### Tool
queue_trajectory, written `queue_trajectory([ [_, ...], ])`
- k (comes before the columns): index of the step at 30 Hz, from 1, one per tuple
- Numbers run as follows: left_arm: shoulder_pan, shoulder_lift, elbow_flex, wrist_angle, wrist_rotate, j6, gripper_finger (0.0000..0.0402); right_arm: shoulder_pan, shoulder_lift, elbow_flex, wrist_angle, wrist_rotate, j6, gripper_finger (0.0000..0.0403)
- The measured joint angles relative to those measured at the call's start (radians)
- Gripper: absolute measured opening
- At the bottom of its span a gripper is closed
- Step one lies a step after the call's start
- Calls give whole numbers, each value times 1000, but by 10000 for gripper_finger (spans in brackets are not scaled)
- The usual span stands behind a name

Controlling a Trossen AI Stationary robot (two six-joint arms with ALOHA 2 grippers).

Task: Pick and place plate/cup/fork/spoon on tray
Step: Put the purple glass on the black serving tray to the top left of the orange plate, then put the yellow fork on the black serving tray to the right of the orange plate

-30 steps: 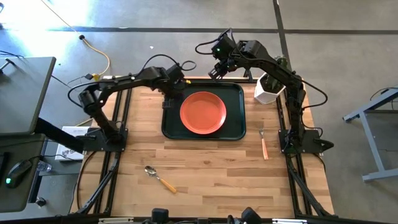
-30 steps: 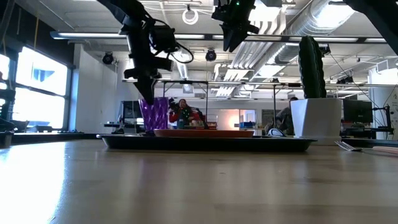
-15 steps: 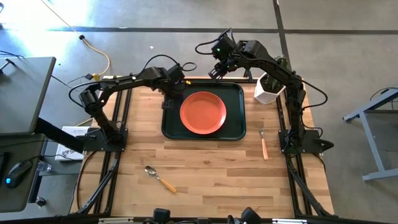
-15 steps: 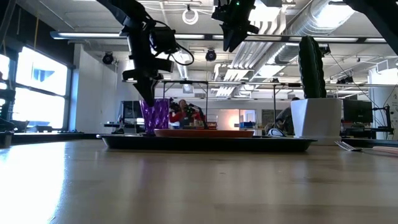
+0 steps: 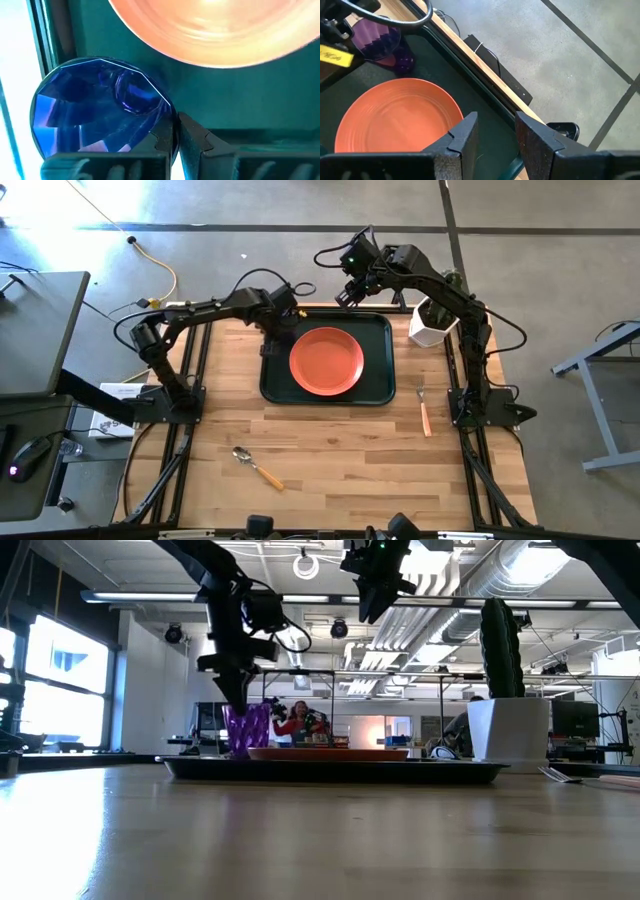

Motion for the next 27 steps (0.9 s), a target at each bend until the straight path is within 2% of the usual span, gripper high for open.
queue_trajectory([
  [6,1,1,0,6,-5,-15,7,0,0,0,0,0,0,124],
  [11,-7,2,0,-1,-84,8,17,0,0,0,0,0,0,124],
  [14,-10,2,0,-3,-72,13,26,0,0,0,0,0,0,124],
  [27,-24,2,0,-2,-67,-3,88,0,0,0,0,-1,0,124],
])
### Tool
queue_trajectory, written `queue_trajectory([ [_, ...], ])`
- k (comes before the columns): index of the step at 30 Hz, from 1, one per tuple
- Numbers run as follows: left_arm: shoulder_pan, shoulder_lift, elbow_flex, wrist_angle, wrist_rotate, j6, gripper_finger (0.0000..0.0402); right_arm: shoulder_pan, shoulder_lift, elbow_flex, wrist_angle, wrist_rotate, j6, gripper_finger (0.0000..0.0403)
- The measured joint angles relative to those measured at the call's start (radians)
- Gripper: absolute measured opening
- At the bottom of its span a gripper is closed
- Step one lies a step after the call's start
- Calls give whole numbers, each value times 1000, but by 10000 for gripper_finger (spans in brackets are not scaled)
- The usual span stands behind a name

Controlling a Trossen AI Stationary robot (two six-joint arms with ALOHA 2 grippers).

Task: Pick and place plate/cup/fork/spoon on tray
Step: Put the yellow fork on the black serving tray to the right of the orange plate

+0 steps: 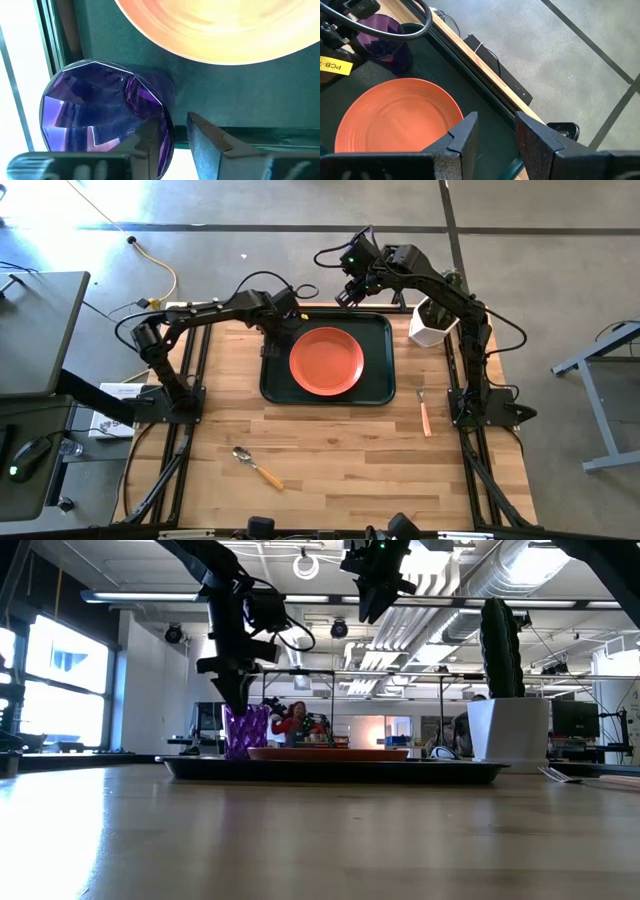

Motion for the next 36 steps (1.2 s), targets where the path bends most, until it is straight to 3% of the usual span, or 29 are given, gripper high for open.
queue_trajectory([
  [9,0,-3,37,-30,-1,-46,127,0,0,0,0,0,0,124],
  [14,0,-5,114,-115,-1,-56,129,0,0,0,-3,0,-4,124],
  [20,0,-6,185,-249,1,-169,129,0,0,0,-61,-3,-6,124],
  [30,3,-51,185,-382,250,-312,118,25,0,0,-204,-82,82,124],
  [36,-2,-131,176,-404,261,-348,117,80,0,0,-199,-166,132,124],
])
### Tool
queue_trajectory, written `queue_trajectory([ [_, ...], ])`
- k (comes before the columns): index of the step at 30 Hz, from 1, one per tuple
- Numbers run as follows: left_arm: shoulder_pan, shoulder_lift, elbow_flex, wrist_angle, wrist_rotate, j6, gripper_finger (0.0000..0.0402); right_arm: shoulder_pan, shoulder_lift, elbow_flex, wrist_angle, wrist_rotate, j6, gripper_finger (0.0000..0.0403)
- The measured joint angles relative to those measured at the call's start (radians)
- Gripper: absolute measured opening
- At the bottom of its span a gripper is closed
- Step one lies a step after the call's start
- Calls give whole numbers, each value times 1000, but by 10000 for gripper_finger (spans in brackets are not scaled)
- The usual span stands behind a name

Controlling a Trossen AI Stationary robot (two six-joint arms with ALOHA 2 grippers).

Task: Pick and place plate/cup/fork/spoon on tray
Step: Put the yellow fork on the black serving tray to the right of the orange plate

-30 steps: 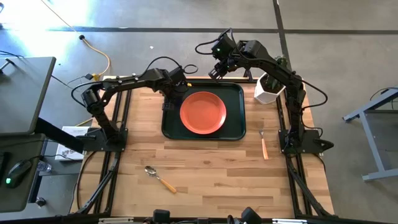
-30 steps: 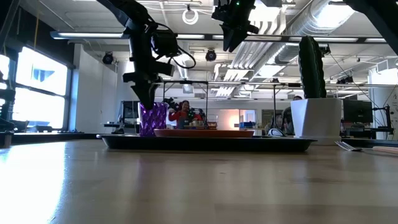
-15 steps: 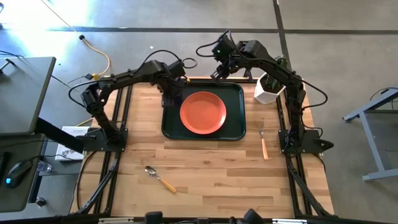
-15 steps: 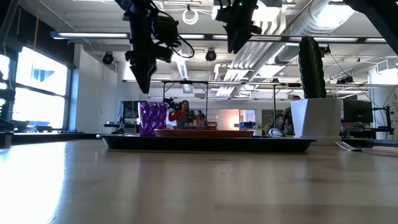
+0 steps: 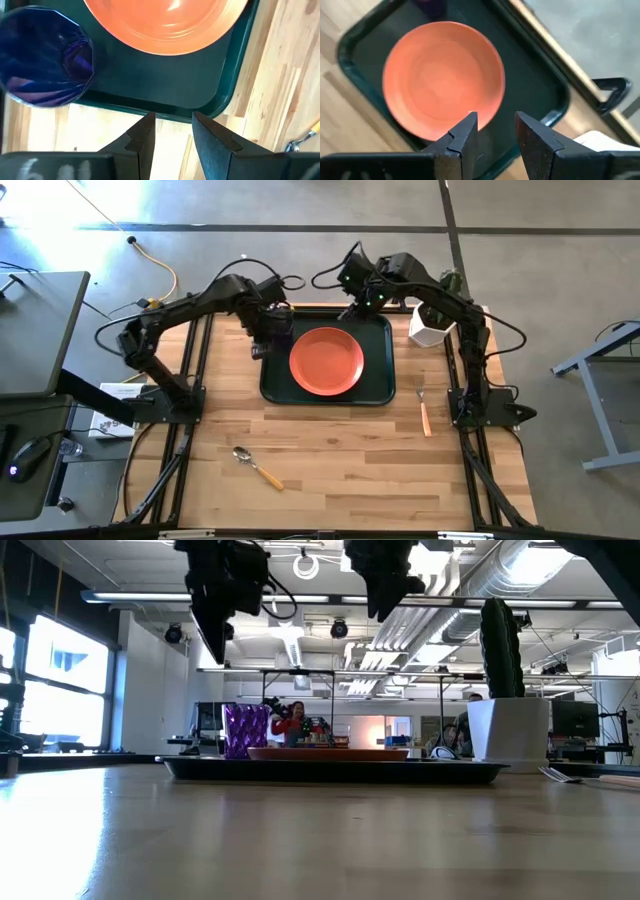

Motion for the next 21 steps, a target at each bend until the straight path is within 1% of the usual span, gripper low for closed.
queue_trajectory([
  [9,0,-233,-173,83,0,-62,117,124,3,0,0,-2,157,124],
  [12,0,-296,-223,108,-1,-91,117,179,9,0,1,18,218,124],
  [16,0,-361,-267,124,-1,-116,117,258,8,0,0,49,310,124],
  [21,0,-409,-281,124,-1,-117,117,351,12,0,0,105,427,124],
])
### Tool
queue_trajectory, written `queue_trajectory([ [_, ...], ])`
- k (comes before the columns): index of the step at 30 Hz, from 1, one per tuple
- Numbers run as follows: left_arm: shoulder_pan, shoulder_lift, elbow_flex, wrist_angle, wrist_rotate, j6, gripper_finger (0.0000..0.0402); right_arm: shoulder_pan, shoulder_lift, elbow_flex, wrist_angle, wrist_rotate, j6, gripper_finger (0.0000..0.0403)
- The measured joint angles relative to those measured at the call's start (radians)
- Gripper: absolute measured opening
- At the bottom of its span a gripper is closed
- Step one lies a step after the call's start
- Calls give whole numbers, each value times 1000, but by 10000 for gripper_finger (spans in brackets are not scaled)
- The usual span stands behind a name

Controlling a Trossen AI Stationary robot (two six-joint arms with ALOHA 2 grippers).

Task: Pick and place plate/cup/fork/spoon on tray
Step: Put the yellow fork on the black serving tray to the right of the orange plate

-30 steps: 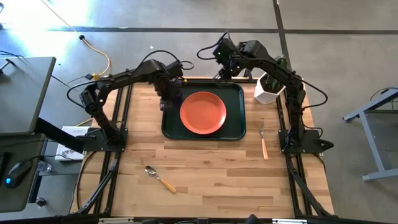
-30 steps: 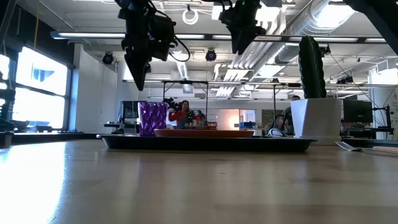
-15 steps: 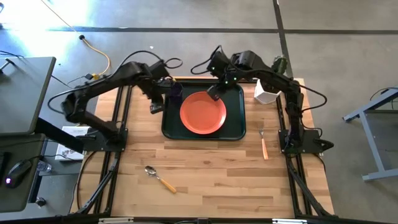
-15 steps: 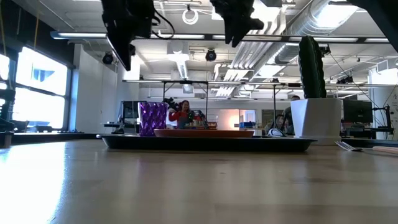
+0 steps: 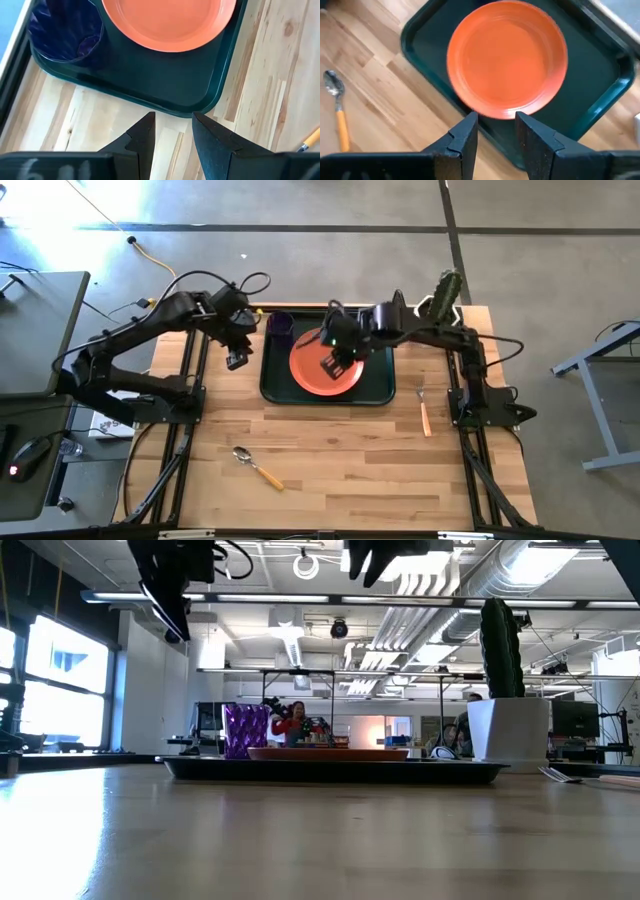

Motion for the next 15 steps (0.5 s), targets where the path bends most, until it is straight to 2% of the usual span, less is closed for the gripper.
queue_trajectory([
  [5,0,-26,0,0,0,2,117,75,2,-46,-1,47,128,124],
  [15,0,-35,0,0,-1,22,117,169,-16,-336,-1,11,376,124],
])
